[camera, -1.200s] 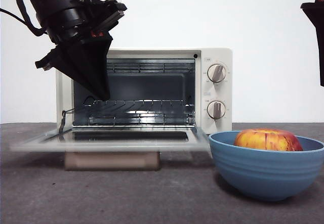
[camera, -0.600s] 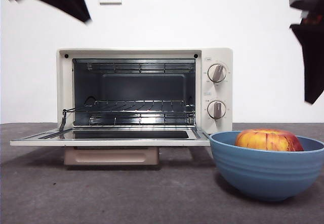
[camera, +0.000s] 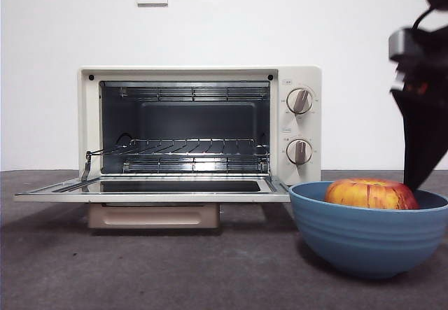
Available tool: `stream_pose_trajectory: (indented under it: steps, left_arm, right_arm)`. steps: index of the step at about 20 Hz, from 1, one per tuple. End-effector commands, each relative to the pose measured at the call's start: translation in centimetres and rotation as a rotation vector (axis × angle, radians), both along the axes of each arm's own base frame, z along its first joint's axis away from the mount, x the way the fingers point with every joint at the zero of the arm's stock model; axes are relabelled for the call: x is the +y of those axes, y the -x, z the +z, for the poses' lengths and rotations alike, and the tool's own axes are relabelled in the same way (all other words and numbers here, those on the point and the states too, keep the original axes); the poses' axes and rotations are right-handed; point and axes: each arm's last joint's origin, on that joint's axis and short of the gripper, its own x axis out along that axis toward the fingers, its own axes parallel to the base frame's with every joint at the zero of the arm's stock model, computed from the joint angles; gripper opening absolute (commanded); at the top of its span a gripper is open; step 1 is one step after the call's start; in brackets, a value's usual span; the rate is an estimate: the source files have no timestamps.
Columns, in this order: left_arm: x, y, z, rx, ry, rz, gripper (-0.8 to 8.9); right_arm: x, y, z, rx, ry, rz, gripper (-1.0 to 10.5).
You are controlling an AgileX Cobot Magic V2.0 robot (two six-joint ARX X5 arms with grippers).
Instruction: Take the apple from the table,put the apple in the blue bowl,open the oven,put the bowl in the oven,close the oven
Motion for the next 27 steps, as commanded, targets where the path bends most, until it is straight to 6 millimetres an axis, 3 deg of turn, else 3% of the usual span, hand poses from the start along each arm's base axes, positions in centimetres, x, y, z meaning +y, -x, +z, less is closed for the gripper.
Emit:
stream_pose_trajectory:
  steps: [1,4,10,15,22,27]
  left_arm:
    - [0.3,1.2,0.6,-0.04,0.036,0.003,0.06]
    - [0.6,2.2,0.8,-0.074,0.046,0.003,0.06]
    - [0.7,2.4,0.5,-0.039,0.036,0.003,0.06]
    - [0.7,2.4,0.5,-0.042,0.032,0.001,0.06]
    - [0.6,2.1,0.5,-0.036,0.027,0.0,0.06]
    - [0.6,2.1,0.5,-0.038,0.025,-0.002,0.06]
  right_arm:
    - [0.4,-0.7,-0.9,0.016,0.002,0.02,3.0]
    - [0.9,-1.4,-1.5,0.014,-0.043,0.038,2.1]
    - [1.4,-1.4,-1.9,0.03,-0.036,0.06,0.1]
    - [2.0,-1.2,-1.4,0.04,-0.095,0.066,0.0]
    - [5.4,-1.1,5.0,-0.054,-0.224,0.083,0.0]
    - [8.9,-3.5,7.7,-0.13,-0.211,0.024,0.0]
